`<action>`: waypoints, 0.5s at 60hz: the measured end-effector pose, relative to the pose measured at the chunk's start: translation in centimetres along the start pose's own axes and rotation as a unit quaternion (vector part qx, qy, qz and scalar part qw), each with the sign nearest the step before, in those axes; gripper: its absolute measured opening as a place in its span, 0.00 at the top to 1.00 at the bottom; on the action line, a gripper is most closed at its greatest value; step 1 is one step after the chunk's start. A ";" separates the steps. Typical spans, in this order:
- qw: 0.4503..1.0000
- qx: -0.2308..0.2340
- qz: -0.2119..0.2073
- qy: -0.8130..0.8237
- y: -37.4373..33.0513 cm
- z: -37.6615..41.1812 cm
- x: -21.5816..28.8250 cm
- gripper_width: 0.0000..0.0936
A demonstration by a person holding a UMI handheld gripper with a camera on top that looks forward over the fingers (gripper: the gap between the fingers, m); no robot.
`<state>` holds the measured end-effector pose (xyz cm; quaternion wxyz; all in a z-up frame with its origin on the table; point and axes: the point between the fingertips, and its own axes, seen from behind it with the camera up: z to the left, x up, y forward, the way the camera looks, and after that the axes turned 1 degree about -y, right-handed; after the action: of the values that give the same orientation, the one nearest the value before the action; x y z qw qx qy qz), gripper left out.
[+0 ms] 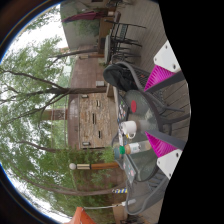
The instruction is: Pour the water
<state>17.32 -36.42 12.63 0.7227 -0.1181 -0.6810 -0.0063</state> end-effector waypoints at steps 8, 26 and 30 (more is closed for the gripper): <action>1.000 0.001 -0.003 -0.020 0.7 -0.2 0.2 0.11; 0.999 0.023 -0.001 -0.046 4.6 3.6 0.1 0.11; 0.998 0.031 -0.004 -0.054 6.2 5.4 -0.2 0.11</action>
<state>13.02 -29.43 11.68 0.6880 -0.0928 -0.7195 0.0180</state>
